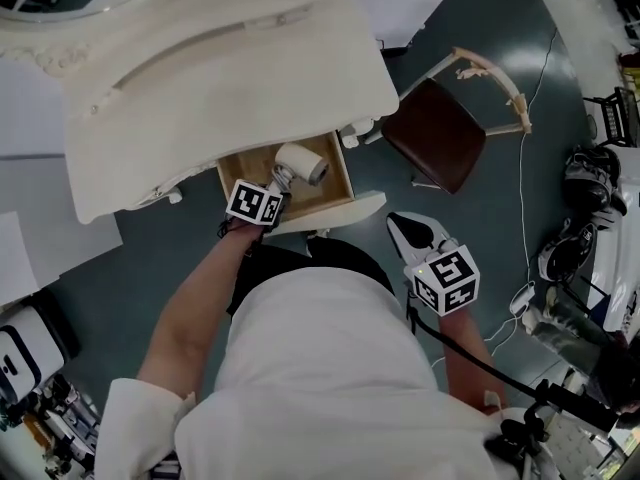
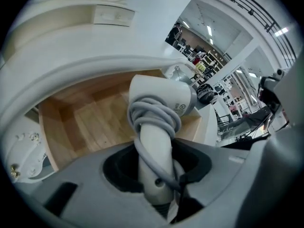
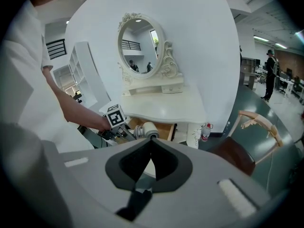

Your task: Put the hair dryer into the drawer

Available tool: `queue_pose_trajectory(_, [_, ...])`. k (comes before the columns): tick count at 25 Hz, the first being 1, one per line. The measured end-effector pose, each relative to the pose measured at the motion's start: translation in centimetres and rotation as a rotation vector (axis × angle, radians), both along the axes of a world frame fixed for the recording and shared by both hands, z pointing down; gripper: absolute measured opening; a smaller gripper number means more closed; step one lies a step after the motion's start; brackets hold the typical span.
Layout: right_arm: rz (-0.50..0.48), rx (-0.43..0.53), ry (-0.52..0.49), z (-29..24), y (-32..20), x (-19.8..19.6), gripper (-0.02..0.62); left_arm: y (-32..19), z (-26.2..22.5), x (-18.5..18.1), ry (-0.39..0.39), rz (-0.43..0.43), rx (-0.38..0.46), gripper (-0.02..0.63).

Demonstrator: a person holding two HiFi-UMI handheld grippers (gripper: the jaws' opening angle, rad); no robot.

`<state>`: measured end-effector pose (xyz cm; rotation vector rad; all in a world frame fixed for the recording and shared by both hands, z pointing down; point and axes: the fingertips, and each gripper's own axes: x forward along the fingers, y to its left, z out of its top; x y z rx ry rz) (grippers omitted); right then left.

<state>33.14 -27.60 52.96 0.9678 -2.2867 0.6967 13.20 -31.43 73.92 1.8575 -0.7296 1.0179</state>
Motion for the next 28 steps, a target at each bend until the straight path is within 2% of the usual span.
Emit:
queue_pose_trajectory(9, [-0.016,-0.046,0.034,1.3,-1.1,2.8,0.002,-3.8,3.7,1.6,-0.043,-0.101,0.030,0.164])
queue_pose_trajectory(16, [-0.019,-0.086,0.054,1.9,-0.8,3.1,0.002,-6.7,5.0,1.4,-0.072,-0.170,0.088,0.164])
queue_pose_trajectory(21, [-0.008,-0.101,0.060,2.3,-0.6,3.6,0.002,-8.3,5.4,1.3,-0.112,-0.177,0.152,0.164])
queue_pose_trajectory(28, [-0.002,-0.113,0.058,2.5,-0.2,3.7,0.002,-8.8,6.1,1.7,-0.126,-0.159,0.214,0.164])
